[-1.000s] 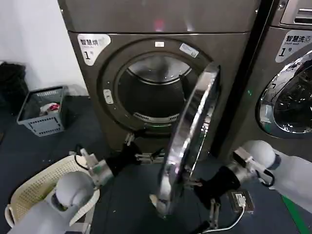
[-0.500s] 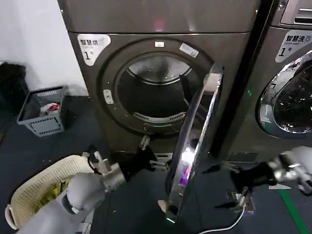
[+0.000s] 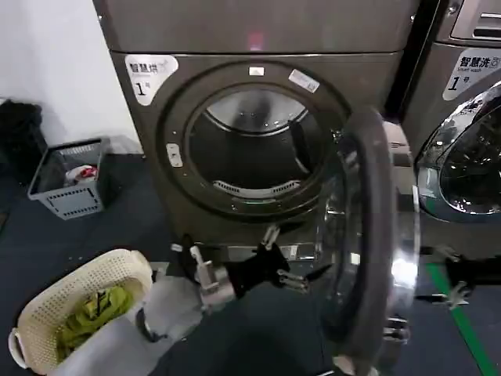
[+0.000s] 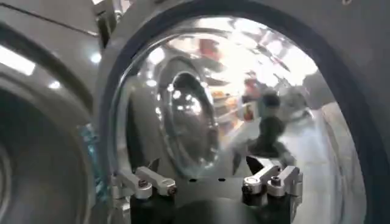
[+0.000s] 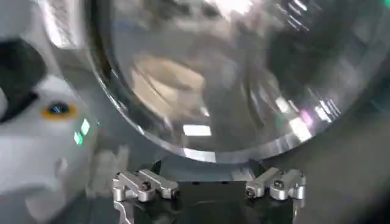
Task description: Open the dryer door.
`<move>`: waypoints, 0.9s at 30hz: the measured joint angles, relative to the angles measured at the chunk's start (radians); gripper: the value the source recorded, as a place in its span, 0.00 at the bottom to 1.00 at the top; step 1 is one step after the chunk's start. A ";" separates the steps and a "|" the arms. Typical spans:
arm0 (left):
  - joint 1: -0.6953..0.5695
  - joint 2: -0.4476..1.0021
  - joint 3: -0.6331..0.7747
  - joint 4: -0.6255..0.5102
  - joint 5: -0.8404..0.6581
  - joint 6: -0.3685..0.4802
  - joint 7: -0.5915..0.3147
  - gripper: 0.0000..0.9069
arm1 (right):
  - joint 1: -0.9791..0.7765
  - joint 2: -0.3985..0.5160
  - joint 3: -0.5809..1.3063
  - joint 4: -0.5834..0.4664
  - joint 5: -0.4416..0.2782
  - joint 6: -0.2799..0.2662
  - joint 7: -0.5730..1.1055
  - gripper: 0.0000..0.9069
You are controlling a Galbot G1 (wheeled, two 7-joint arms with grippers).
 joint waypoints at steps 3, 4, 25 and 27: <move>-0.035 -0.024 0.032 0.019 0.001 0.001 -0.001 1.00 | -0.016 0.004 0.023 -0.111 0.001 0.037 0.039 1.00; -0.046 -0.031 0.044 0.026 0.001 0.002 -0.001 1.00 | -0.023 0.007 0.033 -0.142 0.002 0.050 0.056 1.00; -0.169 -0.166 0.193 0.155 0.018 -0.004 -0.002 1.00 | -0.639 0.202 0.917 -0.564 -0.198 -0.014 0.535 1.00; -0.179 -0.180 0.204 0.167 0.018 -0.004 -0.002 1.00 | -0.704 0.228 1.000 -0.560 -0.209 -0.023 0.583 1.00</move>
